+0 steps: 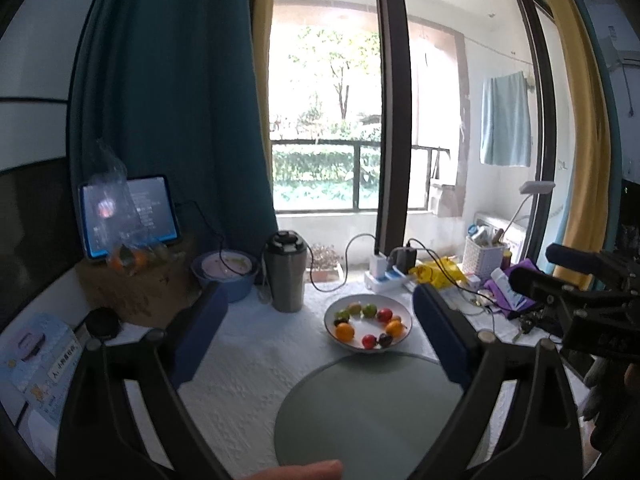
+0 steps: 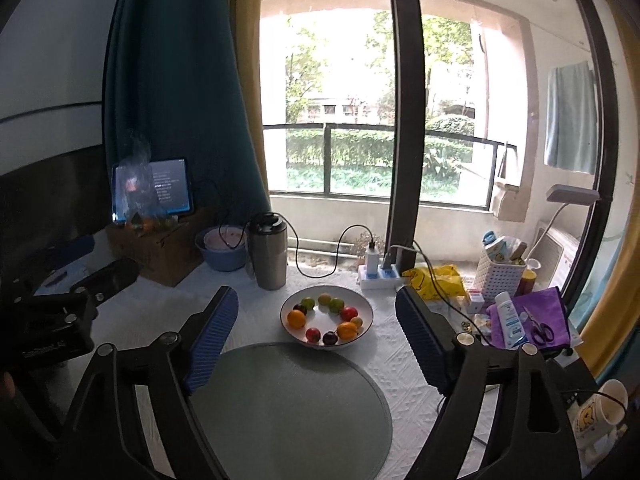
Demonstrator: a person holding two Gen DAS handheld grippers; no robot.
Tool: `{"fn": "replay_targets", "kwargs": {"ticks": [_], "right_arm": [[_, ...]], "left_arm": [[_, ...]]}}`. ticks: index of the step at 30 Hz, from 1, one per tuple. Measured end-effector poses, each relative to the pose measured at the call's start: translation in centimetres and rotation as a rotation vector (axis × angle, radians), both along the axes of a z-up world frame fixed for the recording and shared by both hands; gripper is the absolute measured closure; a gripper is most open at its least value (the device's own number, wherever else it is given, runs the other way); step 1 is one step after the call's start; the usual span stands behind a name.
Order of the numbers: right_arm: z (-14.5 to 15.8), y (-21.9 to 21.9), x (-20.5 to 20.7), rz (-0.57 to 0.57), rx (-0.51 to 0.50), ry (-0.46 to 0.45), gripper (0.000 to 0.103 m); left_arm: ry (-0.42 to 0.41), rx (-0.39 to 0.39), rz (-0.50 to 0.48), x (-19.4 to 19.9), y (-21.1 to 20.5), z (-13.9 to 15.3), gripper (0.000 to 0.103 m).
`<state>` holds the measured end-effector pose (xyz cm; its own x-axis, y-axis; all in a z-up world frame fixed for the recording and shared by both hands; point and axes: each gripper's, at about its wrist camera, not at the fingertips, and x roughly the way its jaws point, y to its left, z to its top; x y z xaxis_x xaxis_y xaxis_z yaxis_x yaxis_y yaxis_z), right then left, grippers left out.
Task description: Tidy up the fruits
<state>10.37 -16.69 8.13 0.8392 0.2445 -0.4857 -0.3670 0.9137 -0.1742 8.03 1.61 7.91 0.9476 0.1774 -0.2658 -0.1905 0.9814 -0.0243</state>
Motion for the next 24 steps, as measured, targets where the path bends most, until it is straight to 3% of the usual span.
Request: {"fn": "replay_targets", "kwargs": {"ticks": [24], "right_arm": [[1.8, -0.4, -1.4, -0.023, -0.001, -0.055, 0.019]], "left_arm": [[-0.007, -0.005, -0.014, -0.9, 0.0, 1.2, 0.008]]}}
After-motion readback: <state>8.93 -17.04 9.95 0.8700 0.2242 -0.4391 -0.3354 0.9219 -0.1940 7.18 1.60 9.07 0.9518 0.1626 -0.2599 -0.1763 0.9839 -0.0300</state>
